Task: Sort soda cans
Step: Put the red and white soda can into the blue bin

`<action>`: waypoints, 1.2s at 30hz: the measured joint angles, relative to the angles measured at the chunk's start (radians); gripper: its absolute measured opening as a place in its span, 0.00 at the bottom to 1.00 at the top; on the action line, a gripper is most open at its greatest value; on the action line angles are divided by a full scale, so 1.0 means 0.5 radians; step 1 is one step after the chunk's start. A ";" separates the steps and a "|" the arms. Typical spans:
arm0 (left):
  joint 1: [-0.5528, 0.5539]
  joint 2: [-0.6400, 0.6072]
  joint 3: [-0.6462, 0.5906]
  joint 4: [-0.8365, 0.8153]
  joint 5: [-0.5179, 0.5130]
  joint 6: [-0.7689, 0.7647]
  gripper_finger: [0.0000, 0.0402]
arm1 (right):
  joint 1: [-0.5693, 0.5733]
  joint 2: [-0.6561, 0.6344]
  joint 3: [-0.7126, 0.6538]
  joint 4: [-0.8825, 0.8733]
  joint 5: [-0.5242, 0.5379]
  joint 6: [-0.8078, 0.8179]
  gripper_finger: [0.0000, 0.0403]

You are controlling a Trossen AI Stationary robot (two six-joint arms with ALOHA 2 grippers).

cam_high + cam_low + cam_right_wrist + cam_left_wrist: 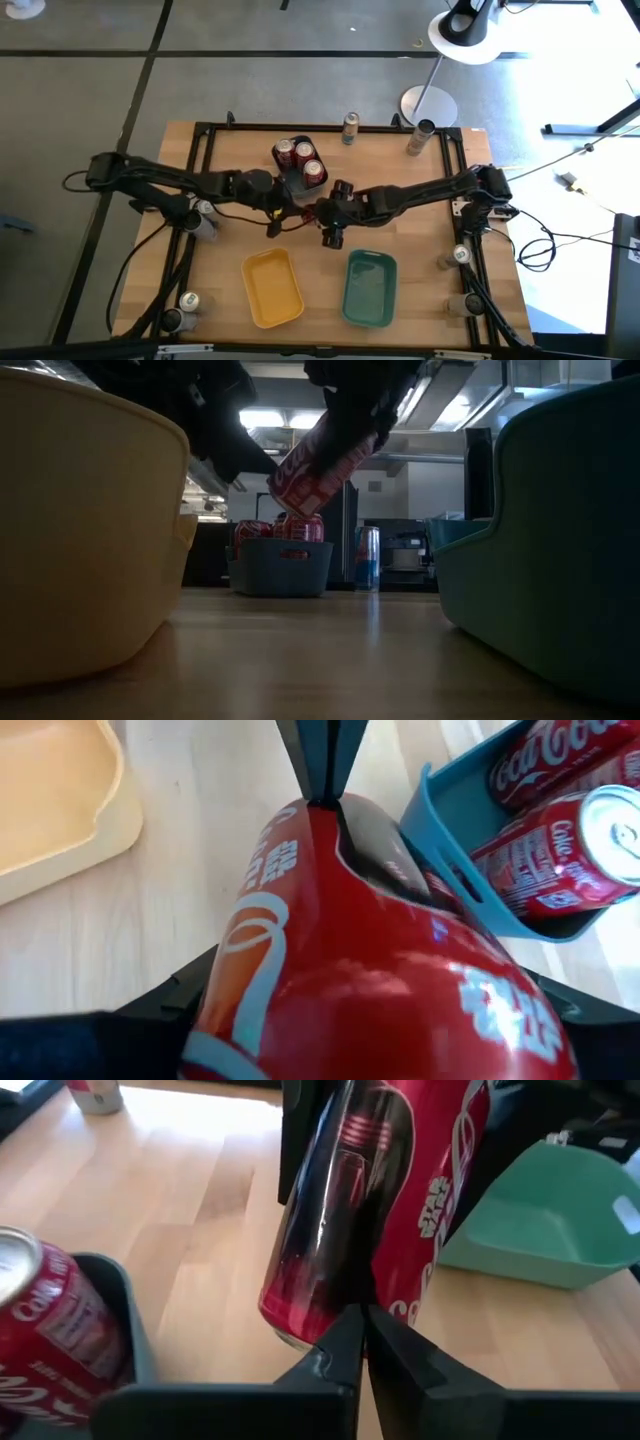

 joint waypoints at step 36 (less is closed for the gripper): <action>0.059 -0.411 -0.006 -0.738 -0.167 0.086 0.02 | -0.223 0.054 -0.026 -1.102 -0.209 -0.178 0.70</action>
